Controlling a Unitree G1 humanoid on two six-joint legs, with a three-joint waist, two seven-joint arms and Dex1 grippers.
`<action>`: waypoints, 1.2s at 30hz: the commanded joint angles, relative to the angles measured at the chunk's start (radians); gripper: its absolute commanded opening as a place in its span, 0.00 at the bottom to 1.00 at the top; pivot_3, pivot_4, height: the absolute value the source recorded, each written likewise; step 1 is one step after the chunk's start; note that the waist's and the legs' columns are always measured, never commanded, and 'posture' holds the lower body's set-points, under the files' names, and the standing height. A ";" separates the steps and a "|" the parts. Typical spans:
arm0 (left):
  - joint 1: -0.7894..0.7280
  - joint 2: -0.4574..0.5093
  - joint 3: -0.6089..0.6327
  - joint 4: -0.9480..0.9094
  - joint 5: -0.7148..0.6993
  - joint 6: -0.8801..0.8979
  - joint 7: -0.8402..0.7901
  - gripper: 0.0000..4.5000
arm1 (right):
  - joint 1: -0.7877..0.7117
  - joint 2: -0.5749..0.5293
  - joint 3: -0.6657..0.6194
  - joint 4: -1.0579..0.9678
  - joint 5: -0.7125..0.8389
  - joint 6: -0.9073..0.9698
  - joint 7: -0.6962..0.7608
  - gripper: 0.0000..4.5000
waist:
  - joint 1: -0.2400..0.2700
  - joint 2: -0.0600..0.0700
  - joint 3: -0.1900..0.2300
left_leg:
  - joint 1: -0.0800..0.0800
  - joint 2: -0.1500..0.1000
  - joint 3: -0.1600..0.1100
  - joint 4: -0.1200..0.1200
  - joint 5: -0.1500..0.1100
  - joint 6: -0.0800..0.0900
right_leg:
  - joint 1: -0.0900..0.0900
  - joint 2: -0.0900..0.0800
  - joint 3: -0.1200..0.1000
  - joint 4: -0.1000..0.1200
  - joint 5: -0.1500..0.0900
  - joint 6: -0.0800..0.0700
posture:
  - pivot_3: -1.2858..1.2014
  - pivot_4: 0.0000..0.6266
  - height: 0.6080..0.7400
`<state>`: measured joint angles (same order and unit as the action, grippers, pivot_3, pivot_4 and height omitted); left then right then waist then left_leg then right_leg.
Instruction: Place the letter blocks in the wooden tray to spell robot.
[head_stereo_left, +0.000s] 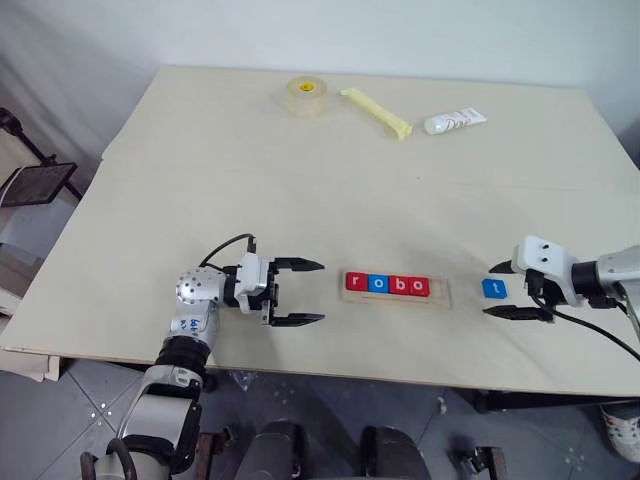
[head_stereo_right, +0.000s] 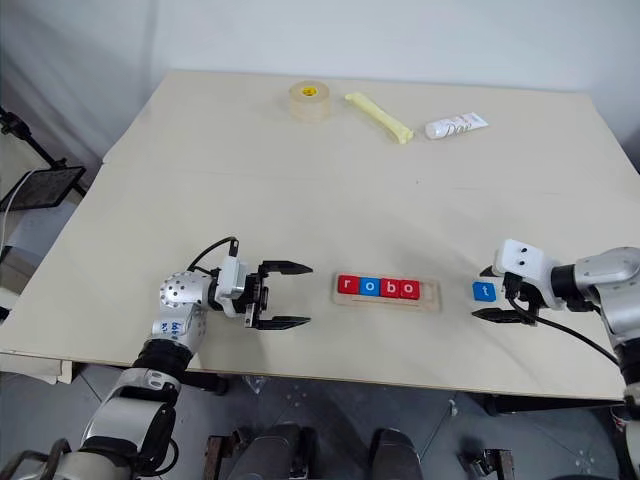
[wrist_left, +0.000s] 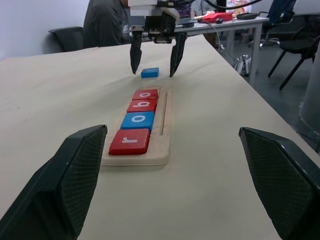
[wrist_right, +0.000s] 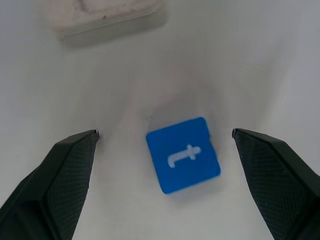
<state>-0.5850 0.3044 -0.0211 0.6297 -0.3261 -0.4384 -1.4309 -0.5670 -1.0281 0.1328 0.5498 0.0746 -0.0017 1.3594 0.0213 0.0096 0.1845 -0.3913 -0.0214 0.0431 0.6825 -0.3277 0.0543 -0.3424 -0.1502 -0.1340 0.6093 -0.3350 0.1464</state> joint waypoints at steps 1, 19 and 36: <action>0.029 0.012 0.005 -0.063 -0.008 0.003 0.023 1.00 | -0.031 0.006 0.024 0.053 -0.031 -0.035 0.062 1.00 | 0.000 0.000 0.000 | 0.000 0.000 0.000 0.000 0.000 0.000 | 0.000 0.000 0.000 0.000 0.000 0.000 | 0.52 0.24 1.00; 0.061 0.030 -0.001 -0.121 -0.012 0.022 0.051 1.00 | -0.100 0.032 0.010 0.172 -0.069 0.015 0.046 0.86 | 0.001 0.000 0.000 | 0.000 0.000 -0.001 0.001 0.000 0.000 | 0.001 0.000 0.000 0.000 0.000 0.000 | 0.52 0.24 1.00; 0.021 0.028 0.002 -0.063 -0.006 0.010 0.042 1.00 | -0.100 0.016 -0.056 -0.117 0.010 0.272 0.026 0.32 | -0.001 0.000 0.000 | 0.000 0.001 -0.001 0.001 0.000 -0.001 | -0.001 0.000 0.000 0.001 0.000 0.000 | 0.52 0.24 1.00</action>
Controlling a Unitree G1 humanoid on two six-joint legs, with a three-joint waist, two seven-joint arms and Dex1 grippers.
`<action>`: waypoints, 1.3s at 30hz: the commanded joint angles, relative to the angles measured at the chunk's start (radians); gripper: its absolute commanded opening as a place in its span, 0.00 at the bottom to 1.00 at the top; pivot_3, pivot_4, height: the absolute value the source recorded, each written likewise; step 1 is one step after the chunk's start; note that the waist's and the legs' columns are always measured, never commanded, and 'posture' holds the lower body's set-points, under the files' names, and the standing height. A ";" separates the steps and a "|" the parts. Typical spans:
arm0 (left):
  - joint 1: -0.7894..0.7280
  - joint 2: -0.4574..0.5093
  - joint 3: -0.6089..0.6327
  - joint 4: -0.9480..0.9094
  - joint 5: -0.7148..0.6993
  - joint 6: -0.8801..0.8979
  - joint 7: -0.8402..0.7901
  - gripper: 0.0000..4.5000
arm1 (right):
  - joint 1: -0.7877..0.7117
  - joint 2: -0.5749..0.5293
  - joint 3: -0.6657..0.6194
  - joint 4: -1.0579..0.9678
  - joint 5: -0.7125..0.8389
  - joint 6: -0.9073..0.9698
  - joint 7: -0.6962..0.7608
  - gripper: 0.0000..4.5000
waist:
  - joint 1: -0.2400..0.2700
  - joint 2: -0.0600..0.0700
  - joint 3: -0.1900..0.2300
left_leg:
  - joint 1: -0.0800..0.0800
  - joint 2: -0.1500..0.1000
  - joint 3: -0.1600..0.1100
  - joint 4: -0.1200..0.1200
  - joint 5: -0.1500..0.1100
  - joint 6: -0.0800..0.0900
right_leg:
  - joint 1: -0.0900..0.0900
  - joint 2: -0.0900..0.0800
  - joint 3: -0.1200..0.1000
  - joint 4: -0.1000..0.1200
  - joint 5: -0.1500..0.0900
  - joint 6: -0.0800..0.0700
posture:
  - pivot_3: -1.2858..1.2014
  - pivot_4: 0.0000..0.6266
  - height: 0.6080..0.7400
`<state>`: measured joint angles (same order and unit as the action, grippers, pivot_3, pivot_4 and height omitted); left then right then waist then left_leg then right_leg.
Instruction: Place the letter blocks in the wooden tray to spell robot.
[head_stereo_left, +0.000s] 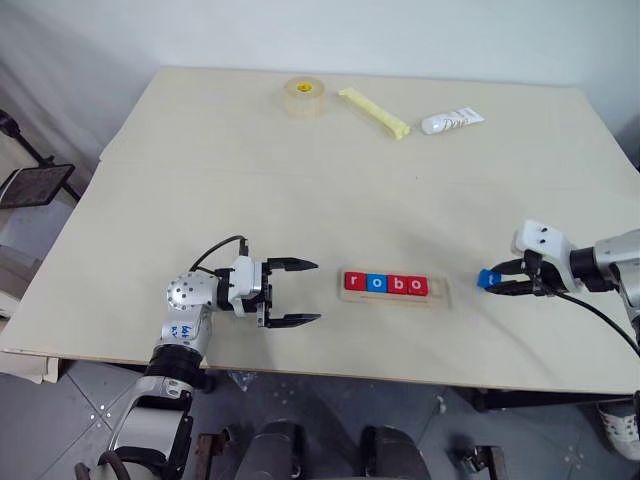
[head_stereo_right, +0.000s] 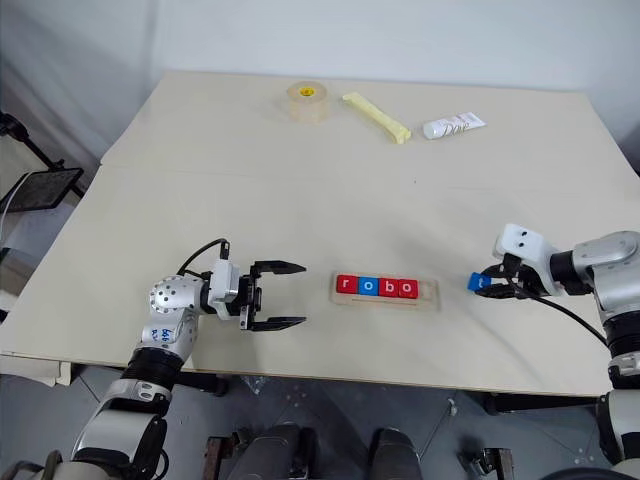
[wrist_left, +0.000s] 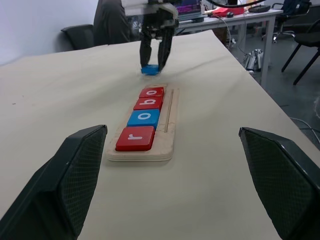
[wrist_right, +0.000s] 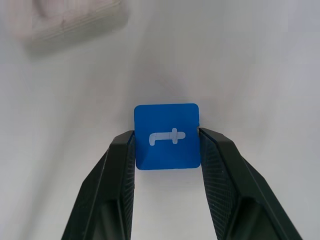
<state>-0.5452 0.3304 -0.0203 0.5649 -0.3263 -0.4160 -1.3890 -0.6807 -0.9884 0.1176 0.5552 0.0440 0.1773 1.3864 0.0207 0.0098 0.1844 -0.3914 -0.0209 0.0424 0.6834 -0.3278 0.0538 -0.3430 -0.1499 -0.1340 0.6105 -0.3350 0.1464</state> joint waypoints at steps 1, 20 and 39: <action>-0.023 0.001 0.002 0.011 -0.006 -0.016 -0.002 1.00 | 0.036 -0.024 -0.044 -0.211 0.061 0.159 0.000 0.32 | 0.000 0.000 0.000 | 0.000 0.000 0.000 0.000 0.000 0.000 | 0.000 0.000 0.000 0.000 0.000 0.000 | 0.52 0.24 1.00; -0.029 -0.023 0.000 0.039 -0.001 -0.040 0.009 1.00 | 0.066 0.001 0.102 -0.500 0.024 0.363 -0.059 0.32 | 0.002 0.000 0.000 | -0.001 -0.001 -0.002 0.000 0.000 0.000 | 0.000 0.000 0.000 0.000 0.000 0.000 | 0.52 0.24 1.00; 0.002 -0.031 -0.005 0.005 0.002 -0.041 0.049 1.00 | -0.013 0.060 0.165 -0.445 -0.012 0.322 -0.033 0.32 | 0.002 0.000 0.000 | -0.001 -0.001 -0.002 0.000 0.000 0.000 | -0.001 0.000 0.000 0.001 0.000 0.000 | 0.52 0.24 1.00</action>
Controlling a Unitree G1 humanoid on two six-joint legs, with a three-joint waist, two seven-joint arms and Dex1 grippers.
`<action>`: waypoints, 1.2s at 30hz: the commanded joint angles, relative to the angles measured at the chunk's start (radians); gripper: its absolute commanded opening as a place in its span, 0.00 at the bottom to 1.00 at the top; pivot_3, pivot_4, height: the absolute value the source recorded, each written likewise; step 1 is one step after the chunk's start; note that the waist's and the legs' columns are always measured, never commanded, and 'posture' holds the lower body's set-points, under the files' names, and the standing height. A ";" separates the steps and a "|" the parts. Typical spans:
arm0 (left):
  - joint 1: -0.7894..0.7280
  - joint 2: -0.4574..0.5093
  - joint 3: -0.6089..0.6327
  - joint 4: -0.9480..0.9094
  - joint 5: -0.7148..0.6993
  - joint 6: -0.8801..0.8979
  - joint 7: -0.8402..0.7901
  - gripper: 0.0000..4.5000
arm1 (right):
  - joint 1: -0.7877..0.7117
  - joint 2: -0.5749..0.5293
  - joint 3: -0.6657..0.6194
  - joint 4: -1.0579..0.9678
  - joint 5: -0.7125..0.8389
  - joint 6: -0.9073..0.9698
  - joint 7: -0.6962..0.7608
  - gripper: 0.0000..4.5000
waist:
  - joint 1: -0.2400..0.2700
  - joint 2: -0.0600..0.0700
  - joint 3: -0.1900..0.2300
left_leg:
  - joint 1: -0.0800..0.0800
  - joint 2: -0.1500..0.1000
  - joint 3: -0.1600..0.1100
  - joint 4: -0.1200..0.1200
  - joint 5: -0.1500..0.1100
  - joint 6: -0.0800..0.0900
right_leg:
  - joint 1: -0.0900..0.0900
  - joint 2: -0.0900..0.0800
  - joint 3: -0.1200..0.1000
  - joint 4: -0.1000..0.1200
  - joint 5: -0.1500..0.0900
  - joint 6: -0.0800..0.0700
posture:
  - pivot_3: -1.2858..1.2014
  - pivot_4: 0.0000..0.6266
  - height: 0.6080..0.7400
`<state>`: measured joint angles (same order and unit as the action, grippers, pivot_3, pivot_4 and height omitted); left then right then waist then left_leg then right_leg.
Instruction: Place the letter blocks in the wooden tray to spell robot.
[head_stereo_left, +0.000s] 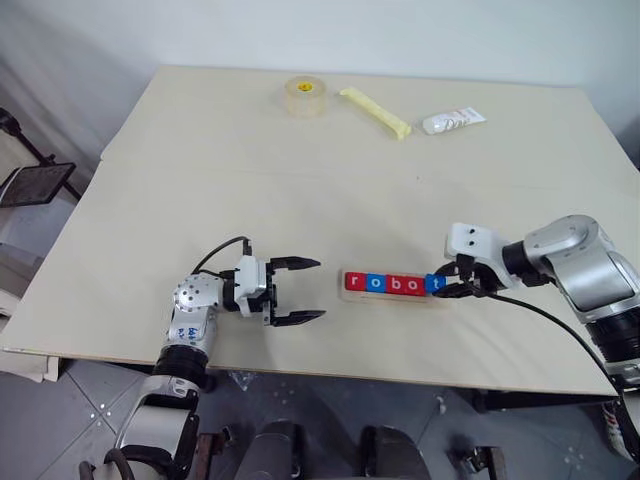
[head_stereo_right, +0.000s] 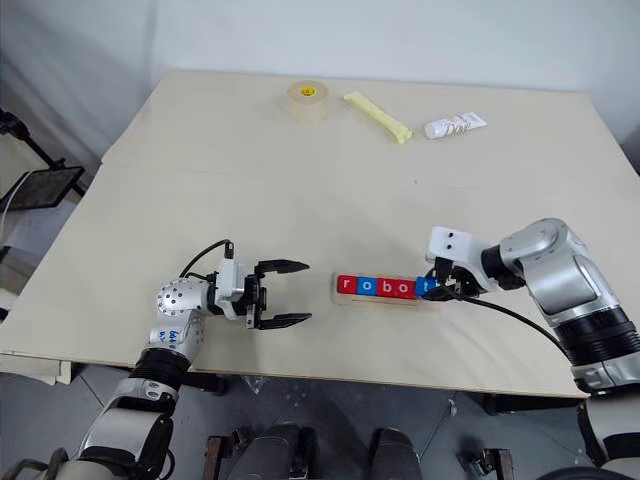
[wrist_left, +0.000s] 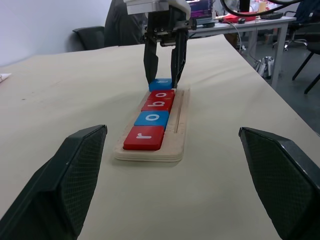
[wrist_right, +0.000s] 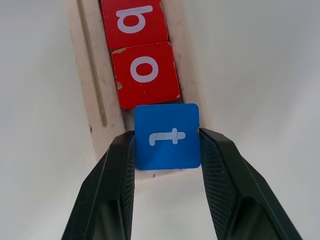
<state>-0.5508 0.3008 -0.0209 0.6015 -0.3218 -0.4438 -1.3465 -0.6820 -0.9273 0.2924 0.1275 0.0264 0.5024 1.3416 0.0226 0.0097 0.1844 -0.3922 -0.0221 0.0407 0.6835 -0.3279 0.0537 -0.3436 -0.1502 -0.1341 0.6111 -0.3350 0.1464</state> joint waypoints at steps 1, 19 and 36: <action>0.007 -0.002 -0.005 -0.031 -0.002 -0.013 0.008 1.00 | -0.010 -0.001 -0.010 -0.022 0.009 -0.003 0.017 0.32 | 0.000 0.000 0.000 | 0.000 0.000 0.000 0.000 0.000 0.000 | 0.000 0.000 0.000 0.000 0.000 0.000 | 0.52 0.24 1.00; 0.005 -0.007 -0.006 -0.029 0.002 -0.021 0.010 1.00 | 0.015 0.027 -0.004 -0.034 0.009 0.002 0.014 0.32 | -0.002 0.000 0.000 | 0.000 0.000 0.000 0.000 0.000 0.000 | 0.000 0.000 0.000 0.000 0.000 0.000 | 0.52 0.24 1.00; 0.014 0.022 0.005 -0.024 -0.002 -0.021 -0.006 1.00 | 0.071 -0.045 -0.163 -0.109 0.087 0.046 -0.030 1.00 | 0.003 0.000 0.000 | 0.000 0.000 -0.001 0.000 0.000 0.000 | 0.000 0.000 0.000 0.000 0.000 0.000 | 0.52 0.24 1.00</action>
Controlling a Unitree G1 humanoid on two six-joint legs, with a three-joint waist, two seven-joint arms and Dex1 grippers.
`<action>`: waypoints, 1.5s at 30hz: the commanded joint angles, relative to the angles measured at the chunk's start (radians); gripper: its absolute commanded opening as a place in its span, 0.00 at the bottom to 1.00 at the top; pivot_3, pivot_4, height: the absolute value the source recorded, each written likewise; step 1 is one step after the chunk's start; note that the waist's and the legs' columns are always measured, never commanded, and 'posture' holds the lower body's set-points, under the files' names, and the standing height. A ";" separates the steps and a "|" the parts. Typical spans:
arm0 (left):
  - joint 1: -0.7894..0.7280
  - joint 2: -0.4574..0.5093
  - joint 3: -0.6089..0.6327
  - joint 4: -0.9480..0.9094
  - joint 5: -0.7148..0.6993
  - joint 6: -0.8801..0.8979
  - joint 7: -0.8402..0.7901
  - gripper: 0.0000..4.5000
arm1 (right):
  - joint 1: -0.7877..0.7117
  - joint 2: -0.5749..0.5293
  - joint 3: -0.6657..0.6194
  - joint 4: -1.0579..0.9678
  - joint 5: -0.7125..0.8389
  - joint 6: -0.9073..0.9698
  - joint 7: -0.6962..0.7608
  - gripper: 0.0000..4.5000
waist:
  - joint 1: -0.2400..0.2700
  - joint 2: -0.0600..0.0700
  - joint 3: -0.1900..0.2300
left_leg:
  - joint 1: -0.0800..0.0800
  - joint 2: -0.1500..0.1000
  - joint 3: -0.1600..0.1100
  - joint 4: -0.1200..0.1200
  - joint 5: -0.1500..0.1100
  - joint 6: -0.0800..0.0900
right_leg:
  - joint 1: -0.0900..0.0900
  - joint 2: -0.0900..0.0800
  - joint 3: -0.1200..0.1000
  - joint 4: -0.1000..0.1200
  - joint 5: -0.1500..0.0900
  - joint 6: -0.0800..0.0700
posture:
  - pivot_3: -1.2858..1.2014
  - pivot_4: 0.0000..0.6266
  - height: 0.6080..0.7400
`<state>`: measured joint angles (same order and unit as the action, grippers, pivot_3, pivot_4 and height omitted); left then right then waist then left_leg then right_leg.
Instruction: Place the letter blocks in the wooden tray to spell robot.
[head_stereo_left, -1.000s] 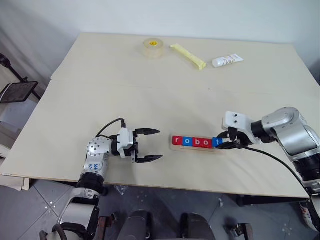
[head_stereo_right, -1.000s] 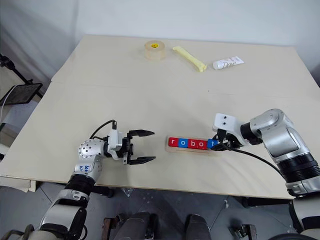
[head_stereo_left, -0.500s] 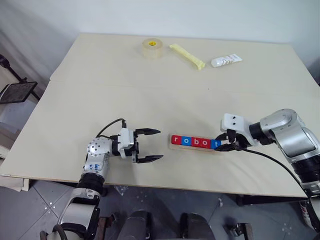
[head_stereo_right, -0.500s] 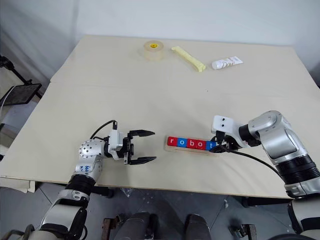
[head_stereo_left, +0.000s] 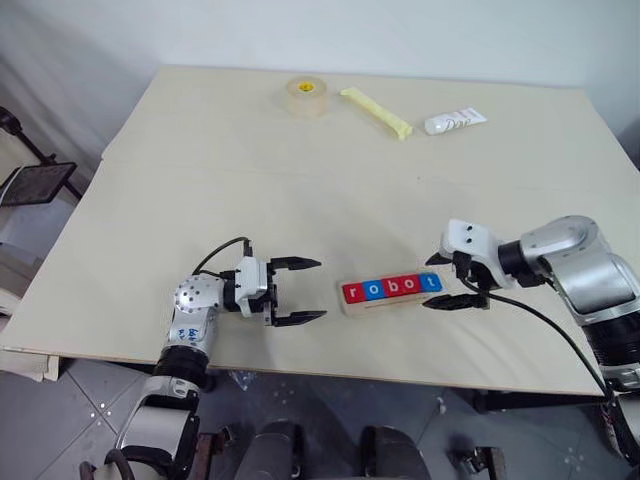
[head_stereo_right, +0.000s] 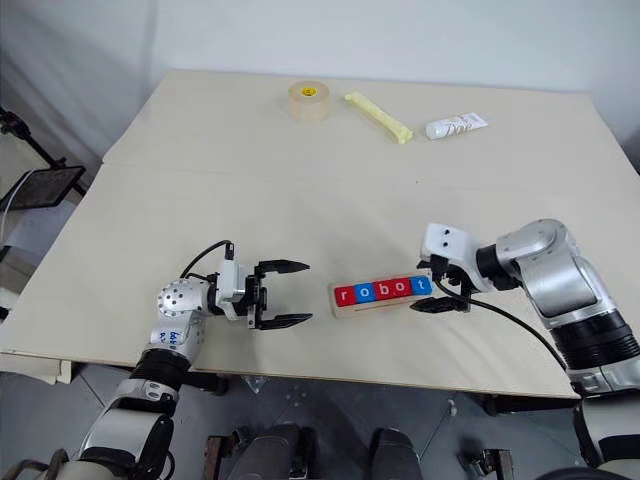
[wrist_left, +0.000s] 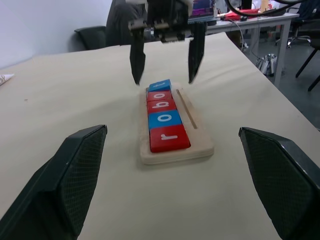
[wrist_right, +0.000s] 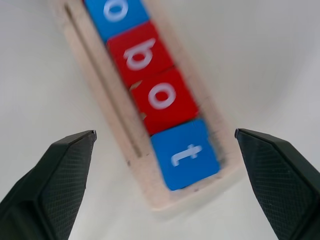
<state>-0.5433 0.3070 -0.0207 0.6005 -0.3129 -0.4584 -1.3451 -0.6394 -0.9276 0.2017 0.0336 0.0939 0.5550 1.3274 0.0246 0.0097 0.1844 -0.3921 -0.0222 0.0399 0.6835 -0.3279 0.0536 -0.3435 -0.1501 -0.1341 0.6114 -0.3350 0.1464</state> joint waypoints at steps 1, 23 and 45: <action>0.005 0.019 0.005 -0.017 -0.011 -0.008 -0.011 1.00 | 0.037 -0.051 -0.079 -0.010 0.020 -0.015 -0.020 1.00 | 0.001 0.000 0.000 | 0.000 0.000 -0.001 0.000 0.000 0.000 | 0.000 0.000 0.000 0.000 0.000 0.000 | 0.52 0.24 1.00; 0.001 0.024 0.001 -0.029 -0.014 0.007 -0.012 1.00 | 0.078 -0.029 -0.063 0.023 0.070 -0.085 0.006 0.01 | -0.003 0.000 0.000 | 0.000 0.000 0.001 0.000 0.000 0.000 | 0.000 0.000 0.000 0.000 0.000 0.000 | 0.52 0.24 1.00; 0.022 0.023 -0.003 -0.064 -0.009 0.021 0.007 1.00 | -0.042 0.032 -0.050 0.146 0.050 -0.138 -0.024 0.01 | -0.004 0.000 0.000 | 0.000 0.000 0.001 0.000 0.000 0.000 | 0.000 0.000 0.000 0.000 0.000 0.000 | 0.52 0.24 1.00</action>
<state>-0.5304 0.3277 -0.0207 0.5655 -0.3129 -0.4371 -1.3436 -0.6669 -0.8989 0.1835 0.1673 0.1440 0.4325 1.3145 0.0204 0.0096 0.1844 -0.3920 -0.0219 0.0406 0.6834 -0.3279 0.0535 -0.3436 -0.1500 -0.1342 0.6112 -0.3350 0.1464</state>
